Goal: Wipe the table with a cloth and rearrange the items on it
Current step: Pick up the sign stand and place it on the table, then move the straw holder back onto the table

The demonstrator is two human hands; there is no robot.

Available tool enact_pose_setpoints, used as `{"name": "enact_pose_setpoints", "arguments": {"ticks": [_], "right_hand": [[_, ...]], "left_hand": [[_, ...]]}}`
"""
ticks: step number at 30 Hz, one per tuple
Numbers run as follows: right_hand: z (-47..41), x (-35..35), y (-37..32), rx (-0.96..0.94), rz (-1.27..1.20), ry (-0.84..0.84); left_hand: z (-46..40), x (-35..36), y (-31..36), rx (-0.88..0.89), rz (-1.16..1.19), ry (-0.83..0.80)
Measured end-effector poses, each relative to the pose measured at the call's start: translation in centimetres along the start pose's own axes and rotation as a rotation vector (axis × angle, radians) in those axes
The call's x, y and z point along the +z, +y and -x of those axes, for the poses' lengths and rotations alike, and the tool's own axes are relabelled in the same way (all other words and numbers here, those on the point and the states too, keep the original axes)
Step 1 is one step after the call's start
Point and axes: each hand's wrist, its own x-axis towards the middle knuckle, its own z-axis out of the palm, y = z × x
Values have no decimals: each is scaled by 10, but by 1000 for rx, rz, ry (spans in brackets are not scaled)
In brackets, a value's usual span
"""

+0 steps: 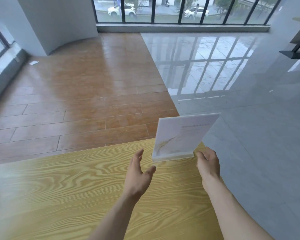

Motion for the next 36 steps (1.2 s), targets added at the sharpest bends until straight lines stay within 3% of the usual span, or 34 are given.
{"name": "enact_pose_setpoints", "arguments": {"ticks": [5,13,25,31,36], "right_hand": [[68,43,22,-27,90,-96],[228,170,66,-2,271,-477],[503,377,94,-177,491,-866],[572,444,80,-243,525,-952],[601,487,61,-283,507,-1009]], "left_hand": [[39,-73,-36,-36,-93,62],[137,-239,-121,-175,16,175],[292,-480,-286,-400,251,578],[299,-558,-327,-416,364,837],[278,-607,-331,-306,357,784]]}}
